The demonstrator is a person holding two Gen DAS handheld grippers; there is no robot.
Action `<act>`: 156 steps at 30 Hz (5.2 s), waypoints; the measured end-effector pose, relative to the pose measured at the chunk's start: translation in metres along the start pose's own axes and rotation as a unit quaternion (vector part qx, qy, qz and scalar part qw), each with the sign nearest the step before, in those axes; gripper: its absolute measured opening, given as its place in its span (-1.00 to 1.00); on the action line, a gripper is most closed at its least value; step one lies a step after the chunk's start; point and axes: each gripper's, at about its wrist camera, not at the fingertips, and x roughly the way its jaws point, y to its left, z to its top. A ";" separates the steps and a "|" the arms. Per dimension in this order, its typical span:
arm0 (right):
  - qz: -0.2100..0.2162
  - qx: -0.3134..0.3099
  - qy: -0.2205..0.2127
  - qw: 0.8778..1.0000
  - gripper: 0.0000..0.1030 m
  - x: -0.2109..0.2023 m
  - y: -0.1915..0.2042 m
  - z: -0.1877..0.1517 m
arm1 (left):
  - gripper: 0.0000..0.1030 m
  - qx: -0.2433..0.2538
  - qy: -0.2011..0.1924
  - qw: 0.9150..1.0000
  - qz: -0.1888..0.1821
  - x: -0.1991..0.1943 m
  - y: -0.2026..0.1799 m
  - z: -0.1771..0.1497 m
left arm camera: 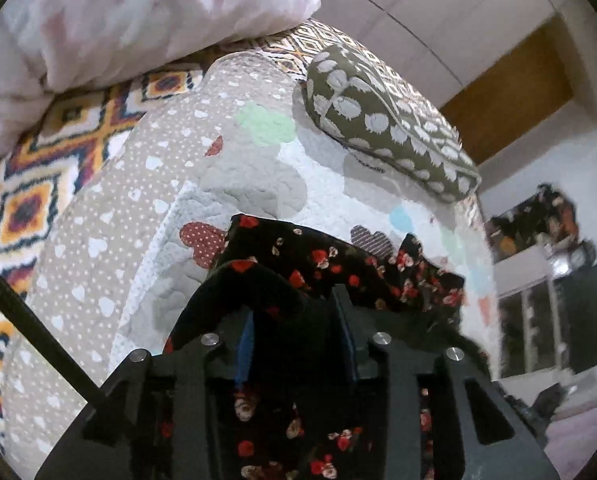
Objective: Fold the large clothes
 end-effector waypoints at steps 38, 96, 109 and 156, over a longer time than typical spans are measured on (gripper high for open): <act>-0.036 -0.073 -0.025 0.996 0.30 -0.075 -0.010 -0.080 | 0.54 0.069 0.004 0.993 0.093 -0.046 0.040 -0.050; -0.059 -0.184 -0.102 0.976 0.07 -0.112 0.087 -0.163 | 0.58 0.119 -0.020 0.988 0.097 -0.066 0.060 -0.155; 0.015 -0.338 0.054 0.940 -0.23 0.063 0.292 -0.203 | 0.73 0.145 -0.083 0.977 0.136 -0.059 0.084 -0.209; -0.098 -0.014 -0.110 0.989 0.08 -0.153 -0.029 -0.150 | 0.97 0.191 -0.090 0.954 0.214 -0.037 0.072 -0.221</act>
